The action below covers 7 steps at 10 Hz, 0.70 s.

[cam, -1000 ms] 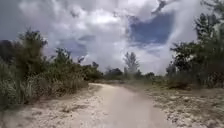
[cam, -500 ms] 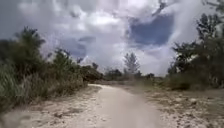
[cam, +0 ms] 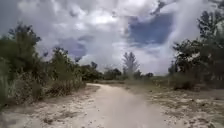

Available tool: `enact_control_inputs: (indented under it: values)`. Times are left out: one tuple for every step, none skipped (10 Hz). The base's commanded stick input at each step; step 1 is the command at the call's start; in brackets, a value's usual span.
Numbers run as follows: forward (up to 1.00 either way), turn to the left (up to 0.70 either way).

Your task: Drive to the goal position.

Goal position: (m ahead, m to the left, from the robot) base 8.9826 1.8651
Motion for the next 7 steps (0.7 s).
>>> enact_control_inputs:
  values:
    - [0.5, 0.0]
    - [0.5, 0.0]
    - [0.5, 0.0]
    - [0.5, 0.0]
    - [0.5, 0.0]
    - [0.5, 0.0]
    - [0.5, 0.0]
